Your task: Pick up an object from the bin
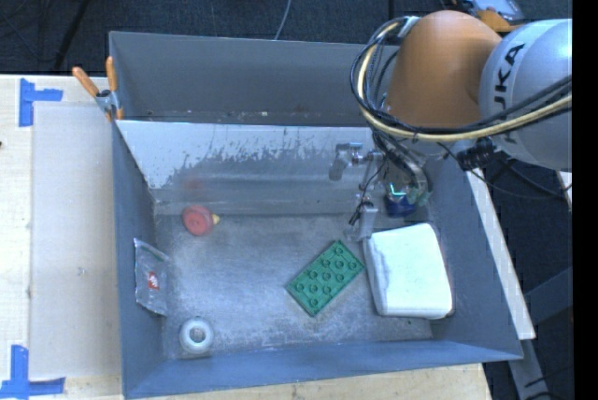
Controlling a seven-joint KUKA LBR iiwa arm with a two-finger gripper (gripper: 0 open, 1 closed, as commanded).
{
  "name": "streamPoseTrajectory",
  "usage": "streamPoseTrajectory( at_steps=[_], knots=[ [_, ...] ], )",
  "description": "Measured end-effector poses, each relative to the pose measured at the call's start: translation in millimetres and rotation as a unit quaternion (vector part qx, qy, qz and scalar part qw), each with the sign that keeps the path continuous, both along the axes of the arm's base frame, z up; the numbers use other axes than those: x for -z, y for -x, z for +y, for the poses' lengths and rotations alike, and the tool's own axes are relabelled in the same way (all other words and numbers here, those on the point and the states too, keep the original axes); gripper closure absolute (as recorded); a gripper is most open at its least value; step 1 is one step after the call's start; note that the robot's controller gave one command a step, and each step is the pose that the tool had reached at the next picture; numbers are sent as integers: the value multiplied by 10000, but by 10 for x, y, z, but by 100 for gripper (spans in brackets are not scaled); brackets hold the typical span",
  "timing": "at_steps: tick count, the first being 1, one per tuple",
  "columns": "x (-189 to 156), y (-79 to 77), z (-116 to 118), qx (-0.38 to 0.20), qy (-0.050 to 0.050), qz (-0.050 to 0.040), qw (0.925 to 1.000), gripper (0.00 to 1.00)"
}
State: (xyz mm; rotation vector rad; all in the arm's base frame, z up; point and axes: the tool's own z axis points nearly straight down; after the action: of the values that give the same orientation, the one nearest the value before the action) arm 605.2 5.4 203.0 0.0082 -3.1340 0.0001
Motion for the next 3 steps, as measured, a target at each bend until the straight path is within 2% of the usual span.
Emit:
streamPoseTrajectory(
  at_steps=[1,2,3],
  knots=[
    [1309,334,-197,-1659,-13,-13,9861,0],
    [1272,310,-195,-1648,-11,-50,9863,100],
    [-117,235,-53,-1811,-1,-84,9834,100]
  ],
)
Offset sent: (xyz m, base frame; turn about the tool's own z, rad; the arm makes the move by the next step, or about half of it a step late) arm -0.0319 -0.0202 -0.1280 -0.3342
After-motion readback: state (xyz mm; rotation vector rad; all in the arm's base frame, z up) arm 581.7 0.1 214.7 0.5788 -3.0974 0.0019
